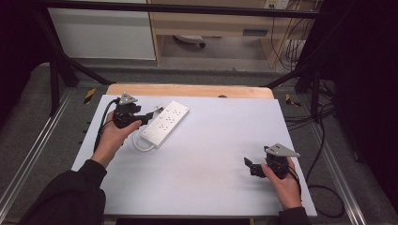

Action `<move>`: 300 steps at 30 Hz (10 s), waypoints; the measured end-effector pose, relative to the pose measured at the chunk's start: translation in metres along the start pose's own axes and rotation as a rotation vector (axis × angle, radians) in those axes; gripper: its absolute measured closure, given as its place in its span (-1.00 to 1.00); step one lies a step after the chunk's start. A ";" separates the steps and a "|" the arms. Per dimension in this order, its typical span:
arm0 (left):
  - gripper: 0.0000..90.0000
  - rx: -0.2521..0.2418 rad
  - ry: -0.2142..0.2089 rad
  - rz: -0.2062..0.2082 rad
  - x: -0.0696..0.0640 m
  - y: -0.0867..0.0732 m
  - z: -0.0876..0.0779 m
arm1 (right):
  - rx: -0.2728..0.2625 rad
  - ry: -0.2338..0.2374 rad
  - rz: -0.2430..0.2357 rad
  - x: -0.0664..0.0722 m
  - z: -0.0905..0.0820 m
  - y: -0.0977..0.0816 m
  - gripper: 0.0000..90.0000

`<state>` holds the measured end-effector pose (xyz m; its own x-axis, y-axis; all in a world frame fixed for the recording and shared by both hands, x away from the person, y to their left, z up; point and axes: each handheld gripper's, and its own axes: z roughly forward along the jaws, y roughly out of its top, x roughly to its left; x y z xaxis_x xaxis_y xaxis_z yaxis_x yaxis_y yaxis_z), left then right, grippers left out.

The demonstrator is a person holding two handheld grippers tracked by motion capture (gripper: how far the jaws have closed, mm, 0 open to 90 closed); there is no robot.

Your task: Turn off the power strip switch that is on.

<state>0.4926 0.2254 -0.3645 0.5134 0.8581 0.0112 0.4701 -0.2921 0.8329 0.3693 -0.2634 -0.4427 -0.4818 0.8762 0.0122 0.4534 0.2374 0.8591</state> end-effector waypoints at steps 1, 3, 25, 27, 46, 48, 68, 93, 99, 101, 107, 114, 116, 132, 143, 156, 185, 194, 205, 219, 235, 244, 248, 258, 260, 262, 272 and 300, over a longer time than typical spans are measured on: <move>-0.04 0.001 0.007 0.001 0.000 0.000 0.001 | 0.003 0.004 -0.002 0.000 0.000 0.000 -0.89; 0.08 0.003 0.006 -0.003 0.001 0.000 0.003 | 0.004 0.006 -0.004 0.001 0.001 0.000 -0.89; 0.96 0.051 -0.059 -0.016 0.004 -0.007 0.018 | 0.001 0.001 0.014 -0.001 0.000 0.000 -0.88; 0.99 0.055 -0.064 -0.012 0.003 -0.008 0.020 | -0.001 0.001 0.016 -0.001 0.000 0.000 -0.88; 1.00 0.100 -0.065 -0.020 0.000 -0.014 0.041 | -0.004 0.002 0.011 -0.001 0.000 0.000 -0.88; 1.00 0.103 -0.065 -0.021 0.001 -0.015 0.043 | -0.005 0.001 0.009 -0.001 0.000 0.000 -0.88; 1.00 0.105 -0.056 -0.037 0.000 -0.017 0.054 | -0.007 0.007 0.009 -0.002 0.000 0.001 -0.88; 1.00 0.143 -0.048 -0.023 0.001 -0.022 0.064 | -0.008 0.011 0.005 -0.002 -0.001 0.001 -0.88; 1.00 0.153 -0.050 -0.018 -0.001 -0.023 0.068 | -0.009 0.011 0.004 -0.002 0.000 0.001 -0.88; 1.00 0.155 -0.052 -0.019 -0.002 -0.024 0.070 | -0.008 0.012 0.005 -0.002 -0.001 0.001 -0.88; 1.00 0.162 -0.054 -0.012 -0.004 -0.024 0.072 | -0.010 0.014 0.010 -0.003 -0.001 0.001 -0.88; 1.00 0.155 -0.048 -0.004 -0.003 -0.024 0.072 | -0.010 0.014 0.007 -0.003 -0.001 0.001 -0.88; 1.00 0.156 -0.048 -0.008 -0.004 -0.024 0.071 | -0.010 0.013 0.009 -0.003 -0.001 0.001 -0.88; 1.00 0.141 -0.032 -0.008 -0.002 -0.023 0.075 | -0.012 0.014 0.007 -0.003 -0.002 0.001 -0.88; 1.00 0.142 -0.030 -0.004 -0.003 -0.022 0.076 | -0.014 0.015 0.011 -0.003 -0.002 0.001 -0.88; 1.00 0.150 -0.032 0.006 -0.005 -0.020 0.077 | -0.017 0.017 0.007 -0.004 -0.003 0.001 -0.88; 1.00 0.149 -0.035 0.001 -0.004 -0.021 0.079 | -0.017 0.018 0.015 -0.004 -0.003 0.001 -0.88; 1.00 0.148 -0.038 0.006 -0.007 -0.021 0.082 | -0.022 0.018 0.015 -0.005 -0.003 0.001 -0.88; 1.00 0.132 -0.036 0.000 -0.011 -0.023 0.082 | -0.023 0.017 0.019 -0.006 -0.004 0.001 -0.88; 1.00 0.087 -0.041 -0.006 -0.013 -0.016 0.074 | -0.024 0.016 0.019 -0.006 -0.004 0.001 -0.88; 0.14 0.025 -0.035 -0.014 -0.024 -0.004 0.058 | -0.025 0.017 0.019 -0.005 -0.003 0.001 -0.88; -0.62 0.014 -0.011 -0.048 -0.026 0.000 0.056 | -0.022 0.018 0.018 -0.006 -0.003 0.001 -0.89; -0.73 -0.017 -0.033 -0.067 -0.024 0.002 0.053 | -0.022 0.020 0.016 -0.006 -0.002 0.001 -0.89; -0.76 -0.021 -0.082 -0.105 -0.023 0.005 0.042 | -0.025 0.024 0.016 -0.006 -0.003 0.001 -0.90; -0.79 -0.024 -0.088 -0.100 -0.024 0.006 0.038 | -0.024 0.024 0.018 -0.006 -0.002 0.001 -0.90; -0.79 -0.027 -0.089 -0.097 -0.024 0.007 0.034 | -0.022 0.024 0.017 -0.006 -0.002 0.001 -0.90; -0.80 -0.035 -0.095 -0.095 -0.021 0.004 0.012 | -0.025 0.019 0.017 -0.006 -0.003 0.001 -0.92; -0.85 -0.095 -0.079 -0.101 -0.017 -0.024 -0.054 | -0.016 0.023 0.012 -0.005 -0.002 0.001 -0.91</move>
<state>0.4338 0.2409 -0.3544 0.5233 0.8442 -0.1160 0.4540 -0.1610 0.8764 0.3708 -0.2683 -0.4413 -0.4936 0.8690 0.0346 0.4475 0.2197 0.8669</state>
